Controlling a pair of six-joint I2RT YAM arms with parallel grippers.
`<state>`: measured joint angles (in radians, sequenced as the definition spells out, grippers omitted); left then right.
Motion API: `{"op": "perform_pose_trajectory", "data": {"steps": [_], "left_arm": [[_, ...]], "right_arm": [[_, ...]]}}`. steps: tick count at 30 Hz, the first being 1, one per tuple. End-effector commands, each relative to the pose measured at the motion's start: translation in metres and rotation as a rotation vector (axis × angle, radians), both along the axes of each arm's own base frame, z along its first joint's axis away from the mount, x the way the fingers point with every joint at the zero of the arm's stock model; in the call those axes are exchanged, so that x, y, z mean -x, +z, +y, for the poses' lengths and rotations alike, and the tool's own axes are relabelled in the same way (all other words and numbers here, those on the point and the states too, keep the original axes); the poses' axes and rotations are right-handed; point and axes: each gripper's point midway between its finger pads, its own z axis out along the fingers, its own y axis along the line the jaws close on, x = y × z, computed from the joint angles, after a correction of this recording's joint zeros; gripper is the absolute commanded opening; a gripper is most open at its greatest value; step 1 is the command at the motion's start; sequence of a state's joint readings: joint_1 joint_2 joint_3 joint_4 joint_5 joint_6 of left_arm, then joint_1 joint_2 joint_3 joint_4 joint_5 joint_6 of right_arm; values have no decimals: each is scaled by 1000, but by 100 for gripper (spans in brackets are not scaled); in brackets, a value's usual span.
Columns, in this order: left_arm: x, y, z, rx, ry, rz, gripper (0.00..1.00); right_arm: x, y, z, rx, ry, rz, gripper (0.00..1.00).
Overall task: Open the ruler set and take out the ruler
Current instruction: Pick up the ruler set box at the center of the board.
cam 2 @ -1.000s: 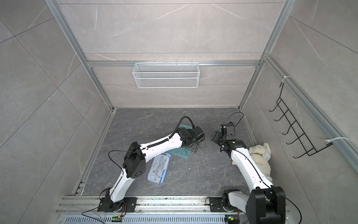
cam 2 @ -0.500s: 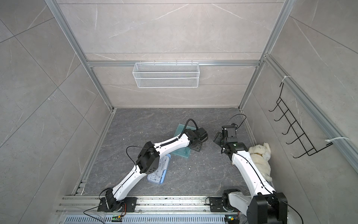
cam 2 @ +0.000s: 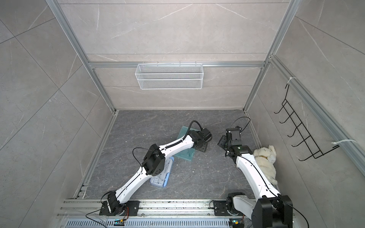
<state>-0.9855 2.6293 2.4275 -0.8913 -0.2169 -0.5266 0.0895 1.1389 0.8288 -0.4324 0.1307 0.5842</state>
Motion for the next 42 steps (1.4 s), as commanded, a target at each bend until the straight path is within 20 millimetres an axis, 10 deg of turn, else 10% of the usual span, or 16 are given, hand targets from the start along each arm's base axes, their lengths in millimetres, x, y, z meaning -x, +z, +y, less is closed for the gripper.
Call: {"op": "perform_pose_trajectory", "data": {"steps": [1,21,28,42], "left_arm": [[-4,-4,4,-6,18,14,65],[-9,38,15,-18,-20,-72,1],[-2,77,13,38,-93,-104,0],[53,173,27,361,-349,-135,0]], "right_arm": [[0,-7,0,-7,-3,11,55],[-1,-8,-2,-2,-14,20,48],[-1,-2,4,-23,12,12,55],[-11,48,107,-481,458,-207,63]]}}
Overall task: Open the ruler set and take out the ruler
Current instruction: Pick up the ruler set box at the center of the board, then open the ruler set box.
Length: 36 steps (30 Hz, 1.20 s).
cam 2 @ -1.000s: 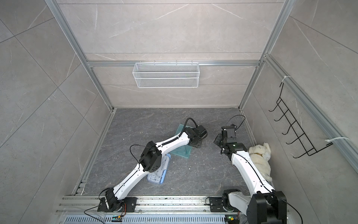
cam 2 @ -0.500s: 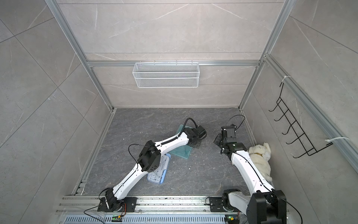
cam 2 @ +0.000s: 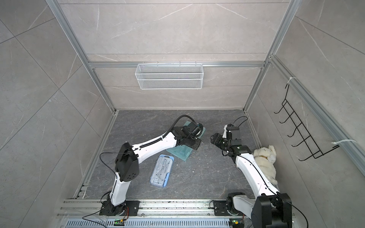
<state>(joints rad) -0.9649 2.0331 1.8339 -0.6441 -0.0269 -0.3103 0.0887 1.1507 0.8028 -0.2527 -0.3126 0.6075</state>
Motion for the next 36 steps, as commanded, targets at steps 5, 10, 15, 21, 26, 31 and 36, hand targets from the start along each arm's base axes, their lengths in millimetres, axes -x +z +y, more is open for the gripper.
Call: {"op": "perform_pose_trajectory", "data": {"steps": [5,10,15,21,26,31,36], "left_arm": [[6,45,2,237,-87,-13,0],[8,48,9,282,-85,12,0],[11,52,10,305,-90,9,0],[14,48,7,319,-98,28,0],[14,50,6,330,-103,31,0],[15,47,6,325,-103,40,0],[16,44,4,330,-103,56,0]], "right_arm": [[2,36,42,-258,179,-151,60],[0,44,47,-340,176,-198,58],[-5,34,49,-370,168,-186,57],[-13,18,49,-366,153,-170,57],[-19,6,53,-364,150,-151,57],[-26,4,55,-365,147,-154,55],[-33,-2,61,-377,152,-142,52]]}}
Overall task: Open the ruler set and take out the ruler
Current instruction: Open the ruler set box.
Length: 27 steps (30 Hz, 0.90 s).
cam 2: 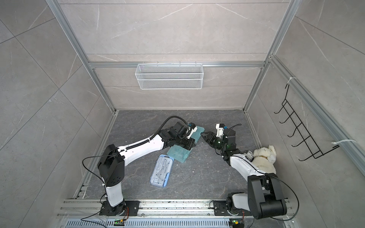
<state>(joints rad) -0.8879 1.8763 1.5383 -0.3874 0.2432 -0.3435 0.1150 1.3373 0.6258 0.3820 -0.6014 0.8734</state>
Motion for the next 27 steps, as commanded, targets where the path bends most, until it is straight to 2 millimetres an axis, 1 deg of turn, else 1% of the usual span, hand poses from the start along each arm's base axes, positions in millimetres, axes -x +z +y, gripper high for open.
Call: {"op": "perform_pose_trajectory", "data": {"steps": [1,10,17,21,24,27], "left_arm": [[0,40,-10,108,-23,-56,0],[2,32,-9,100,-26,-38,0],[5,29,-12,103,-32,-24,0],[5,28,-13,104,-33,-21,0],[5,26,-13,101,-34,-18,0],[5,24,-12,97,-32,-15,0]], "right_arm": [[-9,6,5,-15,-2,-29,51],[-18,8,6,-18,-16,-36,50],[-24,14,7,-32,-21,-45,48],[-25,12,7,-36,-23,-41,46],[-26,14,7,-35,-24,-45,44],[-26,13,7,-34,-25,-40,38]]}}
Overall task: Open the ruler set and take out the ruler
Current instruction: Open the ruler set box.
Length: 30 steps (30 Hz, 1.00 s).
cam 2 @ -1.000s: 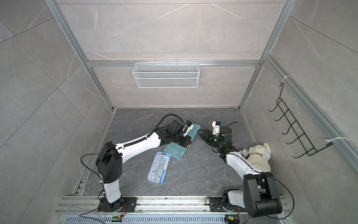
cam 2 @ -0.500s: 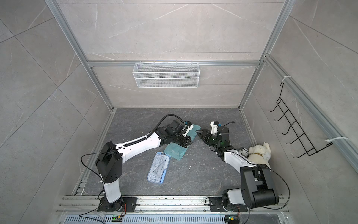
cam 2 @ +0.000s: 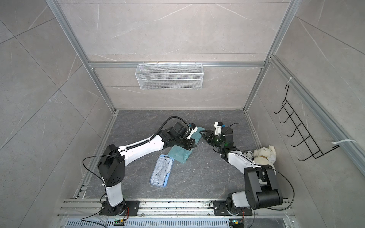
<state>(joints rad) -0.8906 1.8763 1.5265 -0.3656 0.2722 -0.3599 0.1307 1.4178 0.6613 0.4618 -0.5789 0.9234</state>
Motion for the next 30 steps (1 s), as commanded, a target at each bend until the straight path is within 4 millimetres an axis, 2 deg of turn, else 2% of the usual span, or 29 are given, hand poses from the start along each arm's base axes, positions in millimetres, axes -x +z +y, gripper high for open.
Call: {"op": "perform_pose_trajectory", "data": {"steps": [1,16,24,30], "left_arm": [[1,24,-8,74,-22,-36,0],[-4,10,-5,29,4,-44,0],[-22,-1,5,-40,90,-99,0],[-28,-12,8,-75,118,-107,0]], "right_arm": [[-8,13,2,-3,-4,-35,36],[-7,9,3,7,-1,-6,18],[-2,9,8,4,13,21,18],[1,20,14,-12,28,12,21]]}}
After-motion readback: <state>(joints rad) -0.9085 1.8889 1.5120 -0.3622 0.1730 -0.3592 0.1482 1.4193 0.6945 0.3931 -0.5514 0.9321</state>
